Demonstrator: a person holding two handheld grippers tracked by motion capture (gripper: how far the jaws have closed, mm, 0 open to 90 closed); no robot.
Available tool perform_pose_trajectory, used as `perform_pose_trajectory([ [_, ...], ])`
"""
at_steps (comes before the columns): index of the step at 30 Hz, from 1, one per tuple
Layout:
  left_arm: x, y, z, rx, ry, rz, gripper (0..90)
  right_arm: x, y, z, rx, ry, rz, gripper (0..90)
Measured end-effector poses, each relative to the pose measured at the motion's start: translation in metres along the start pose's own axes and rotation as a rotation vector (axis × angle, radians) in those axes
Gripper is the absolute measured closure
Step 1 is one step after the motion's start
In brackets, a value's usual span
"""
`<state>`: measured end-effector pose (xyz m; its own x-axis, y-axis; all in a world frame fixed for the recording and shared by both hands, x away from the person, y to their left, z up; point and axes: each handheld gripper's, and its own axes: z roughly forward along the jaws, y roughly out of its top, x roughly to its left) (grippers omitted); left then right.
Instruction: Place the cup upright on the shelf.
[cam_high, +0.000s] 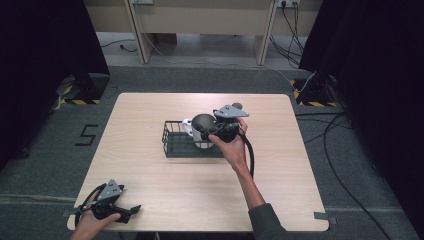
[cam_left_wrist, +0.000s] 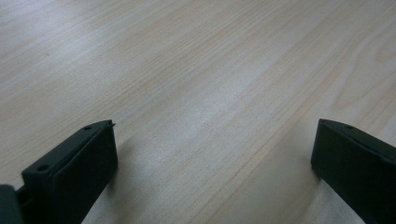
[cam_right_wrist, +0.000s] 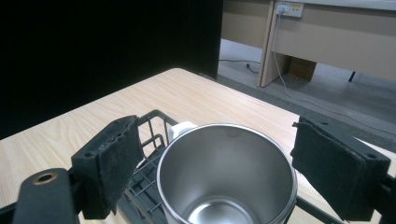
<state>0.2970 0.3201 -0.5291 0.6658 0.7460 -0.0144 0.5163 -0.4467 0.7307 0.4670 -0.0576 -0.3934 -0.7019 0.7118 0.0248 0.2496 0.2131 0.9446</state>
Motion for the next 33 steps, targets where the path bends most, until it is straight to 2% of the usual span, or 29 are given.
perform_pose_trajectory([
  [4, 0.0, 0.0, 0.0, 0.001, 0.0, 0.001, 0.0, 0.002, -0.002, -0.005, 0.005, 0.006, 0.017, 16.1],
  [14, 0.0, 0.0, 0.0, 0.001, 0.0, 0.001, 0.0, 0.009, -0.006, -0.019, -0.002, 0.023, 0.008, 16.1],
  [33, 0.0, 0.0, 0.0, 0.0, 0.001, 0.001, 0.0, 0.012, -0.022, -0.046, -0.019, 0.036, 0.023, 16.1],
])
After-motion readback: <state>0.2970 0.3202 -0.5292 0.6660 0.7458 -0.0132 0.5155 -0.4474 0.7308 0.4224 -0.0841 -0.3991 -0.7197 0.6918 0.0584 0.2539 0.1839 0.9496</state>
